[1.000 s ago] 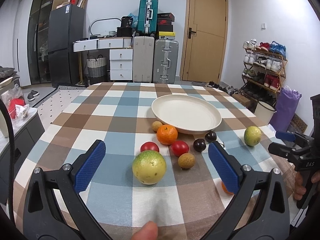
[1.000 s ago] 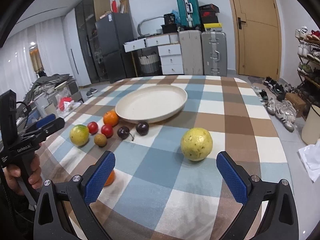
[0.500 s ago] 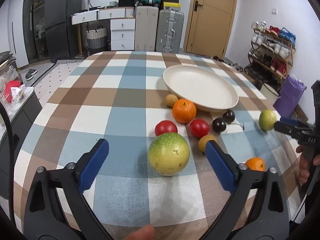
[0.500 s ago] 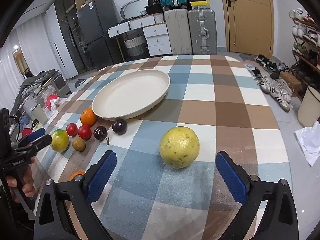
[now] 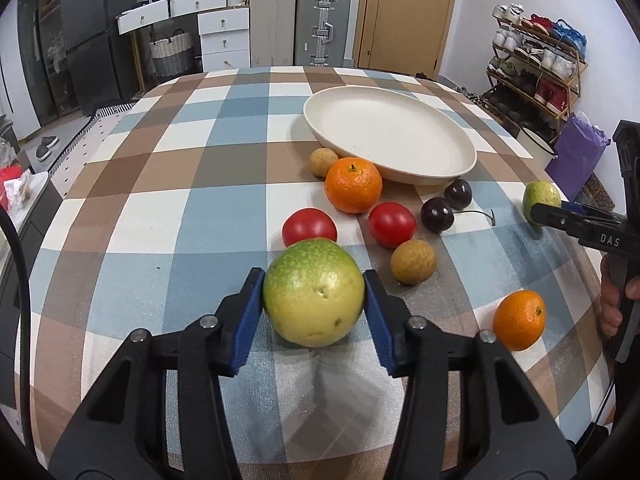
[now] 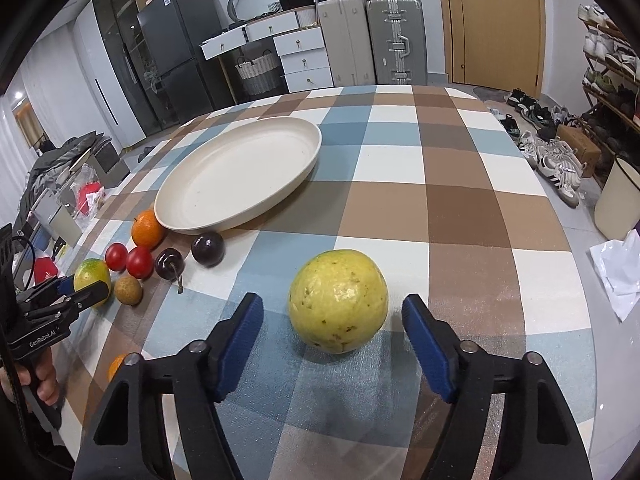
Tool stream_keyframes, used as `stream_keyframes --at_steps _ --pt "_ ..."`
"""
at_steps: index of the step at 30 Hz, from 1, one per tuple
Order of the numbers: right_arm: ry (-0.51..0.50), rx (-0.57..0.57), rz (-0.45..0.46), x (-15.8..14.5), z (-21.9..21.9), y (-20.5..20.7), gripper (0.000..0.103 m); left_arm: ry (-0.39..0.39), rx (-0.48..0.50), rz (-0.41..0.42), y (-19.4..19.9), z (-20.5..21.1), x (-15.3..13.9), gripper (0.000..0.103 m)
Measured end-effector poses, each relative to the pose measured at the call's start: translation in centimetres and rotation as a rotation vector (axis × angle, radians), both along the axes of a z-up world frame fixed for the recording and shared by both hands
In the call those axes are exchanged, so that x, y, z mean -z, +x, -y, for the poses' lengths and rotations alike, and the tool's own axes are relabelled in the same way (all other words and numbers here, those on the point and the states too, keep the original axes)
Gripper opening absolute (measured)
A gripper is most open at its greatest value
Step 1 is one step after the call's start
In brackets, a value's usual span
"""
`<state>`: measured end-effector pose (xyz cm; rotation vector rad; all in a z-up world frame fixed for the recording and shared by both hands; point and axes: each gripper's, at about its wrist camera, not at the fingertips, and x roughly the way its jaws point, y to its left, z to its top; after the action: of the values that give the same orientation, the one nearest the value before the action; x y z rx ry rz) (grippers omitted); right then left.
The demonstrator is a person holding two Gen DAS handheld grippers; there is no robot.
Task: Organize fruits
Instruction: 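Grasp the large green-yellow fruit with the left tool while the right tool grasps the large yellow fruit, then lift and carry both large fruits over the white plate with both tools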
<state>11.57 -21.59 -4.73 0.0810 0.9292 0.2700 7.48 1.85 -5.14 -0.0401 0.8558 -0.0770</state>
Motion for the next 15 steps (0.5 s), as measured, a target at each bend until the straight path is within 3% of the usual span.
stream_keyframes --at_steps 6,15 --pt "-0.004 0.0 0.001 0.0 0.0 0.0 0.05 -0.02 -0.001 0.012 -0.4 -0.3 -0.2 0.046" --pt "0.01 -0.021 0.014 -0.3 -0.1 -0.9 0.05 -0.043 -0.004 0.063 -1.0 -0.6 -1.5 0.046"
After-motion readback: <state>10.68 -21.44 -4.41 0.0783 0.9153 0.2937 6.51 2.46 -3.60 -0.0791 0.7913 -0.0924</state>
